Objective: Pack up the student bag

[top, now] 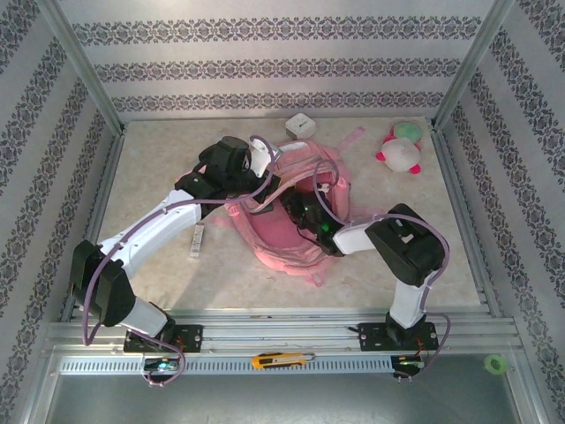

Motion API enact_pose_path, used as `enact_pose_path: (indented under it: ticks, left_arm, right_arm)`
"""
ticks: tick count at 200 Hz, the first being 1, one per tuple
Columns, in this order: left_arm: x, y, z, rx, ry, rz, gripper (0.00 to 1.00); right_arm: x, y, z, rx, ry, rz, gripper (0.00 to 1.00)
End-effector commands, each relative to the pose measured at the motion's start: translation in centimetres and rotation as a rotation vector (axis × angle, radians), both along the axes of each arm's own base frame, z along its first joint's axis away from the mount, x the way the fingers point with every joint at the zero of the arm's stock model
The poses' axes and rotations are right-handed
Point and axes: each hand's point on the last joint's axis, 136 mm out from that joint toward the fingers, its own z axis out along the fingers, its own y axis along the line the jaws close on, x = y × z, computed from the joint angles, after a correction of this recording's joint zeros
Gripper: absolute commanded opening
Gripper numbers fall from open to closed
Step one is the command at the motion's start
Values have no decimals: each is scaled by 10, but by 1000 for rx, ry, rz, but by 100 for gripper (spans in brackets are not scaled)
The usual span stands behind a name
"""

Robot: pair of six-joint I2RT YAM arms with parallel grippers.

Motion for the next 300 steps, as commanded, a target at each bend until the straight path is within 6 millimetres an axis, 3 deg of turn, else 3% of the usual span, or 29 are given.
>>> enact_pose_path:
  ticks: [1,29,60,110,135,169,197,219,239,269,300]
  left_arm:
    - [9,2,34,-69,-103,14,0]
    - [9,2,32,-70,-95,12,0]
    - [6,1,23,-54,-79,-5,0]
    - [-9,5,-15,-11,-26,-41,0]
    - [-27,-6,-40,-8,-14,-145,0]
    - [-62,-25,-93,122,-13,-324,0]
    - [-92,-31,-156,382,12,-487,0]
    - [-99,-25,-201,517,84,-513,0]
    - [-101,-19,-225,583,122,-516,1]
    - [-95,-25,-214,566,89,-498,5]
    - [-81,-36,-164,453,12,-411,31]
  right_arm:
    - [-26,-8,16,-33,-44,26,43]
    - [-60,-30,24,-144,-50,46,48]
    - [-84,-62,43,-259,-59,46,50]
    - [-109,-136,104,-567,-140,-28,52]
    - [-117,-162,129,-650,-181,-60,52]
    - [-119,-176,135,-725,-200,-58,53]
    - [-116,-176,127,-713,-189,-53,53]
    - [-115,-176,122,-695,-185,-55,53]
    - [-115,-176,117,-698,-179,-47,53]
    - [-116,-175,115,-708,-184,-26,54]
    - [-115,-163,120,-753,-240,67,56]
